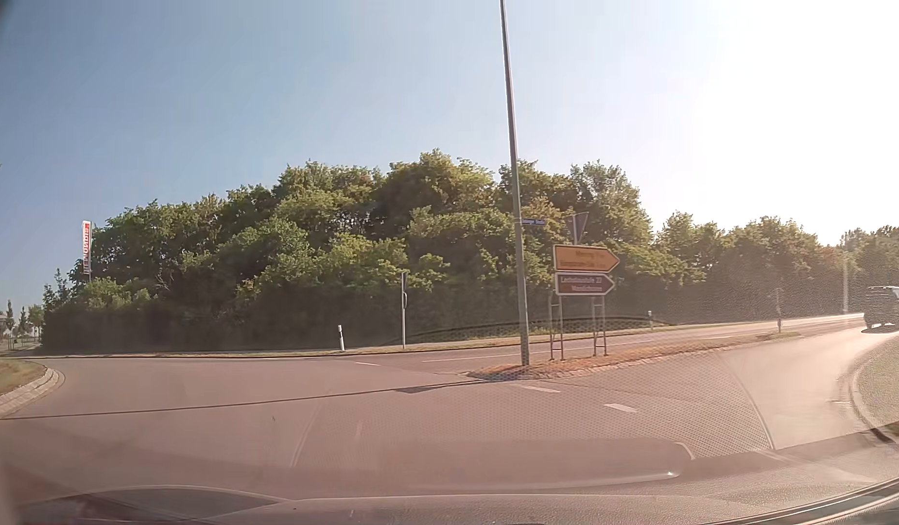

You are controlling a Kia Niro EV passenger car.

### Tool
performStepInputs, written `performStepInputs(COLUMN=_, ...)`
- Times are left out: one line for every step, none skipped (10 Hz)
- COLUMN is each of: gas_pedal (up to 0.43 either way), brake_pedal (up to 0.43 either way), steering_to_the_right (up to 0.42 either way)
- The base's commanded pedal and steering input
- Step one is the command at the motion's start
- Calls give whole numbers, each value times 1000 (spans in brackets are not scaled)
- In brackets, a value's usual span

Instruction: Follow the waypoints while adhering to traffic rules and regulations

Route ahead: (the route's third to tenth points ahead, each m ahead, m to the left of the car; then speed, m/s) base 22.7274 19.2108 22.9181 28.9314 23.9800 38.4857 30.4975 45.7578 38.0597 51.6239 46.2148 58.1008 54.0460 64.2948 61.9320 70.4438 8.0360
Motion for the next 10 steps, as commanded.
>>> performStepInputs(gas_pedal=150, brake_pedal=12, steering_to_the_right=-177)
performStepInputs(gas_pedal=150, brake_pedal=12, steering_to_the_right=-183)
performStepInputs(gas_pedal=150, brake_pedal=12, steering_to_the_right=-190)
performStepInputs(gas_pedal=150, brake_pedal=12, steering_to_the_right=-193)
performStepInputs(gas_pedal=150, brake_pedal=12, steering_to_the_right=-197)
performStepInputs(gas_pedal=138, brake_pedal=12, steering_to_the_right=-204)
performStepInputs(gas_pedal=138, brake_pedal=12, steering_to_the_right=-209)
performStepInputs(gas_pedal=138, brake_pedal=12, steering_to_the_right=-214)
performStepInputs(gas_pedal=138, brake_pedal=12, steering_to_the_right=-221)
performStepInputs(gas_pedal=138, brake_pedal=12, steering_to_the_right=-226)
